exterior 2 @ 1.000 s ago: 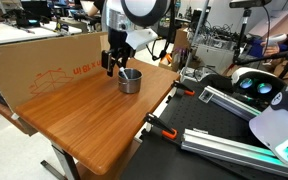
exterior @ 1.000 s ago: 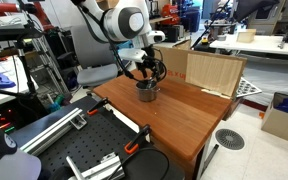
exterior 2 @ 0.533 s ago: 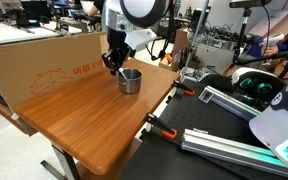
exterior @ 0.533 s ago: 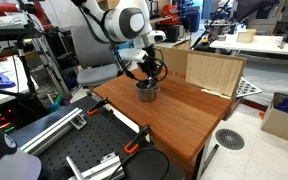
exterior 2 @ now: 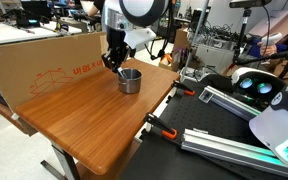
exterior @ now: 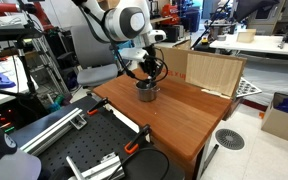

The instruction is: Pick up the marker from the cup and place it on the table

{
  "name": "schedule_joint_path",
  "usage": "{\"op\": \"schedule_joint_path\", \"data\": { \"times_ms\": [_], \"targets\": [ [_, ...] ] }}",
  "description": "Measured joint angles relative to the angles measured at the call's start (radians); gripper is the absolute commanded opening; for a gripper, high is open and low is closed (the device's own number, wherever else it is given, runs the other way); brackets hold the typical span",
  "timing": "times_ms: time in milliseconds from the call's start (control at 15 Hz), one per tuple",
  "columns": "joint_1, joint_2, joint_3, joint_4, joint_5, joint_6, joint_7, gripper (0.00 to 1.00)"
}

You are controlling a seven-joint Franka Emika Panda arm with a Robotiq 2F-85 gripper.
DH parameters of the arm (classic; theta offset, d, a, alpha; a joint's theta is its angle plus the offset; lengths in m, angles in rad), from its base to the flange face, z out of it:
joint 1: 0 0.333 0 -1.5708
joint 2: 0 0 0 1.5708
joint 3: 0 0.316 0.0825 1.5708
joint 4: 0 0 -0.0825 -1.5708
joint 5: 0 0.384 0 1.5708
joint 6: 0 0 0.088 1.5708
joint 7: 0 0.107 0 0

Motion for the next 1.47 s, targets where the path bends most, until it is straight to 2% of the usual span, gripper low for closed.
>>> {"op": "schedule_joint_path", "data": {
  "times_ms": [400, 667, 933, 1467],
  "targets": [
    [-0.001, -0.005, 0.003, 0.012, 0.017, -0.003, 0.000, 0.02],
    [-0.027, -0.060, 0.036, 0.014, 0.096, -0.049, -0.031, 0.02],
    [-0.069, -0.157, 0.067, 0.023, 0.203, -0.168, -0.087, 0.02],
    [-0.147, -0.271, 0.057, 0.105, 0.320, -0.470, -0.168, 0.02]
  ]
}}
